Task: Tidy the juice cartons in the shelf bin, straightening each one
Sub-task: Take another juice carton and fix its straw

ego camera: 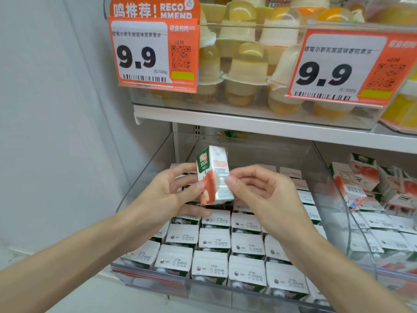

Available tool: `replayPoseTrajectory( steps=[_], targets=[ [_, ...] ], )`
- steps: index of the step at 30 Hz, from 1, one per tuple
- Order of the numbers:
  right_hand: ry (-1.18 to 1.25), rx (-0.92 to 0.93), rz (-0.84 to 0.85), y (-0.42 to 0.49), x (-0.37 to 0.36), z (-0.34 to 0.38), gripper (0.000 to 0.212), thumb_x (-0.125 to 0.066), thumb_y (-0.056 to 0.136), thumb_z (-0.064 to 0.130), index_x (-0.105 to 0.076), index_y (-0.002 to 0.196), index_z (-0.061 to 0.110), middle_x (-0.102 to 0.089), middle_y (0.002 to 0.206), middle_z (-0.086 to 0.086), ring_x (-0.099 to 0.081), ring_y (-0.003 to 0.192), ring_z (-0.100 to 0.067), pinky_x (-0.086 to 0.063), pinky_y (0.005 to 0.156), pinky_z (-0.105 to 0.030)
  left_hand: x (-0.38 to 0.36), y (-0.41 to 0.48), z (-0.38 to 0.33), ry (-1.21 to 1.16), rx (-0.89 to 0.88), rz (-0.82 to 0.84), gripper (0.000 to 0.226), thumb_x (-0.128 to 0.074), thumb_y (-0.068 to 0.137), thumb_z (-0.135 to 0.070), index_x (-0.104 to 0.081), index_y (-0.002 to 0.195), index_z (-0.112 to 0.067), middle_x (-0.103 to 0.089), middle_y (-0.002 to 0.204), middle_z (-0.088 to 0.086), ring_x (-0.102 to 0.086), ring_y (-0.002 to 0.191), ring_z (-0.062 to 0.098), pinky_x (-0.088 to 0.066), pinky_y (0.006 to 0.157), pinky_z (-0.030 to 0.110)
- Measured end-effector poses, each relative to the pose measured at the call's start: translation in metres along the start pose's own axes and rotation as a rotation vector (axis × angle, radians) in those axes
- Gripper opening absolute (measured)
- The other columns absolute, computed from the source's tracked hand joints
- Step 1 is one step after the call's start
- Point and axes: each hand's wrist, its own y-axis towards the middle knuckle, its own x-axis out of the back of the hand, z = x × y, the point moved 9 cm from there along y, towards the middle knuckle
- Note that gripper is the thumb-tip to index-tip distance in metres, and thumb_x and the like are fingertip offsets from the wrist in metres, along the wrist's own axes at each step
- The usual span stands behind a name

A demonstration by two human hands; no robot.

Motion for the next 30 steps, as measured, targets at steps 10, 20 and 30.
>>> replayPoseTrajectory(
  steps=[10,20,30],
  targets=[
    [-0.025,-0.094,0.045,0.003,-0.002,-0.011,0.027,-0.072,0.091,0.049,-0.082,0.105,0.028,-0.082,0.099,0.007,-0.076,0.093,-0.007,-0.059,0.090,-0.028,0.002,0.002,-0.001,0.090,-0.007,-0.040,0.057,-0.073,0.087,-0.041,-0.063,0.141,-0.028,-0.075,0.129,0.000,-0.075,0.111,0.021,-0.059,0.079,0.030],
    [-0.018,-0.090,0.064,0.002,-0.007,-0.014,0.016,-0.069,0.100,0.032,-0.077,0.114,0.032,-0.081,0.102,0.014,-0.076,0.094,-0.001,-0.059,0.084,-0.020,0.002,0.001,-0.010,0.075,-0.083,-0.021,0.042,-0.060,0.101,-0.030,-0.059,0.143,-0.036,-0.076,0.126,0.002,-0.074,0.113,0.027,-0.064,0.090,0.035],
    [0.002,-0.028,0.053,0.001,-0.006,-0.006,0.020,-0.069,0.100,0.030,-0.074,0.119,0.034,-0.082,0.104,0.011,-0.077,0.097,-0.007,-0.059,0.092,-0.028,0.002,0.000,-0.011,0.023,-0.107,-0.033,0.045,-0.067,0.096,-0.025,-0.062,0.140,-0.032,-0.072,0.133,-0.001,-0.076,0.111,0.025,-0.063,0.086,0.034]
  ],
)
